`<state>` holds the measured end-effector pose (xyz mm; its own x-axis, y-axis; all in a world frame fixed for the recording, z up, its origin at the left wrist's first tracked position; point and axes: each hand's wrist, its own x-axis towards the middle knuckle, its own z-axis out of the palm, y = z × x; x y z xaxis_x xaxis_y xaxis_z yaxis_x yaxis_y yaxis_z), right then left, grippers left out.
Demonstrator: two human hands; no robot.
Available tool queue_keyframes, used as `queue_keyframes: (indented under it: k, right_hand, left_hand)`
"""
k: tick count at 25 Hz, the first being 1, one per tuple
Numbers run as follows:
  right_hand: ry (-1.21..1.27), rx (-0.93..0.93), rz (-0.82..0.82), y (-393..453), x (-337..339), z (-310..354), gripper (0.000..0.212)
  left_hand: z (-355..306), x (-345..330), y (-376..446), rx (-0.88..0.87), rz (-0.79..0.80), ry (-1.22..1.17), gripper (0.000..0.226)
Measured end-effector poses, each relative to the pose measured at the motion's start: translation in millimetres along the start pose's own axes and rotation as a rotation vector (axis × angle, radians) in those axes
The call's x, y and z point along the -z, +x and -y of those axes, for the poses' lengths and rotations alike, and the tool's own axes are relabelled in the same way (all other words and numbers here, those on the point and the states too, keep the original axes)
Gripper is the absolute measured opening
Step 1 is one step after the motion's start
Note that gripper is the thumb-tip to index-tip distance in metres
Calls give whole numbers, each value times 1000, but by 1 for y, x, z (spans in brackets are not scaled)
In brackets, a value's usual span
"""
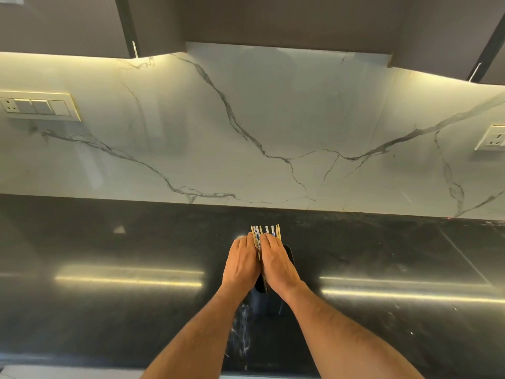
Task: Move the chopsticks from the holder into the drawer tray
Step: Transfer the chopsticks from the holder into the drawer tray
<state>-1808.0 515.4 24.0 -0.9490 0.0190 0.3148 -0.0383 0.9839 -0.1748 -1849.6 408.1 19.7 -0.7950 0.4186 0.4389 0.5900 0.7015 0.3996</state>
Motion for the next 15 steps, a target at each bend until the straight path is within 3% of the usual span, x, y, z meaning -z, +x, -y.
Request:
queue_keyframes:
  k: [7, 12, 15]
  right_hand:
    - [125, -30, -82, 17, -7, -2, 48]
    - [356, -159, -95, 20, -7, 3, 33]
    - [311, -200, -49, 21, -14, 5, 38]
  left_hand:
    - [12, -20, 14, 293, 109, -504, 33]
    - [14, -25, 18, 341, 63, -707, 31]
    - [14, -29, 19, 363, 29, -761, 30]
